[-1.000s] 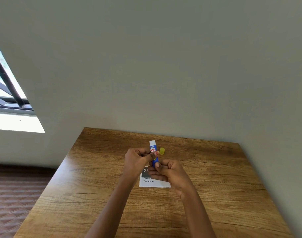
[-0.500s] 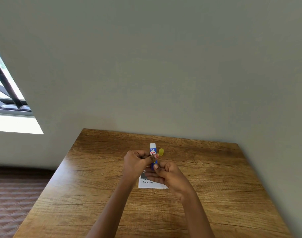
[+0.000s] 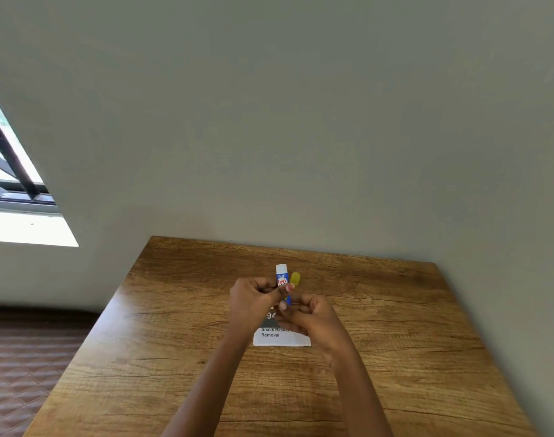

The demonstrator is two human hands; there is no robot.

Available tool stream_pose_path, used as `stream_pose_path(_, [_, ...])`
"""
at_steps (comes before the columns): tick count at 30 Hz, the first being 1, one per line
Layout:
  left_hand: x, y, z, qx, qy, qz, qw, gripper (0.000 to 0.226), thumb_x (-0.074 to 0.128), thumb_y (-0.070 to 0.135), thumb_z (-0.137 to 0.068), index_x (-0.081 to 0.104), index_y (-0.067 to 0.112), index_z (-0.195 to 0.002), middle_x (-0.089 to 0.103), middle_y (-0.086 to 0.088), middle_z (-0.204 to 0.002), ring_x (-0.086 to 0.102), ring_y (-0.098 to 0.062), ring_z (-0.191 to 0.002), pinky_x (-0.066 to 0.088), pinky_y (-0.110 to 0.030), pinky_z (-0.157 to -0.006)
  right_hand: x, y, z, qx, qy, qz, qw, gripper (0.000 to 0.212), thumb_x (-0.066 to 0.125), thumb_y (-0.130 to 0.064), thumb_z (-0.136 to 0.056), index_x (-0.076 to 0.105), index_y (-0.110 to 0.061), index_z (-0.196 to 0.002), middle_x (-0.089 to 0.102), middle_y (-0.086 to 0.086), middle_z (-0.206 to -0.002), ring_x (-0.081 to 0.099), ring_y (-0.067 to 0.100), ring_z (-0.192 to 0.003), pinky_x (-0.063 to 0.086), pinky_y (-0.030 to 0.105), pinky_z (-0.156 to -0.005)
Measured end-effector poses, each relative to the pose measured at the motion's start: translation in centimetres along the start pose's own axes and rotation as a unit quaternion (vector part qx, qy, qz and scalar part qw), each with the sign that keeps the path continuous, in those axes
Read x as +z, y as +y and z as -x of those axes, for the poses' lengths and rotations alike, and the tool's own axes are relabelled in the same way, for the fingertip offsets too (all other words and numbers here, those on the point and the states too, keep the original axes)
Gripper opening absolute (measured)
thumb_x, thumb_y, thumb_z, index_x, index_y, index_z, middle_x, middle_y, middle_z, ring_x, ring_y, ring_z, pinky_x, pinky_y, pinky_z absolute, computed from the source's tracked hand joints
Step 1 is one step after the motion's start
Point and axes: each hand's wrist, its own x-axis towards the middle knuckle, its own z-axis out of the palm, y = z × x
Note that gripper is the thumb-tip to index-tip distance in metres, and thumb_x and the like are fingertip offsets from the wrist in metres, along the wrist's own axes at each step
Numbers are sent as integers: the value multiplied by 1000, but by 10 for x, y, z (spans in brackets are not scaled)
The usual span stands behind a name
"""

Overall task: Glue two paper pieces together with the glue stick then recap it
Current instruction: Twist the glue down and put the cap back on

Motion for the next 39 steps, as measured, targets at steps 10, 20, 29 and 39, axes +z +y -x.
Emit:
stream_pose_path(10, [2, 0, 0, -5, 15, 2, 1000, 13, 80, 29, -67, 76, 21, -77, 74, 5, -67, 69, -4, -63, 51, -13, -55, 1, 0, 0, 4, 50, 8, 999, 19, 76, -12, -74, 71, -2, -90, 74, 16, -83, 73, 21, -77, 60, 32, -72])
stream_pose_path(20, [-1, -5, -3, -1, 19, -6, 1000, 14, 80, 30, -67, 77, 19, -76, 74, 4, -67, 69, -5, -65, 52, -16, -58, 2, 5, -5, 14, 3, -6, 1000, 27, 74, -18, -77, 68, -9, -102, 75, 13, -92, 71, 23, -89, 57, 37, -85])
stream_pose_path(29, [3, -8, -3, 4, 12, -7, 1000, 8, 80, 26, -69, 75, 21, -73, 73, 3, -64, 69, -8, -63, 51, -16, -55, 3, 7, -4, 17, 41, -10, 999, 15, 73, -12, -78, 72, -1, -89, 74, 17, -86, 73, 23, -80, 59, 27, -69])
stream_pose_path(39, [2, -11, -7, -4, 5, -1, 1000, 13, 80, 27, -66, 75, 20, -75, 74, 0, -66, 70, -13, -62, 53, -21, -57, 2, 13, -10, -9, 74, 86, 993, 33, 84, -22, -64, 71, -15, -93, 76, 6, -80, 72, 19, -80, 58, 38, -79])
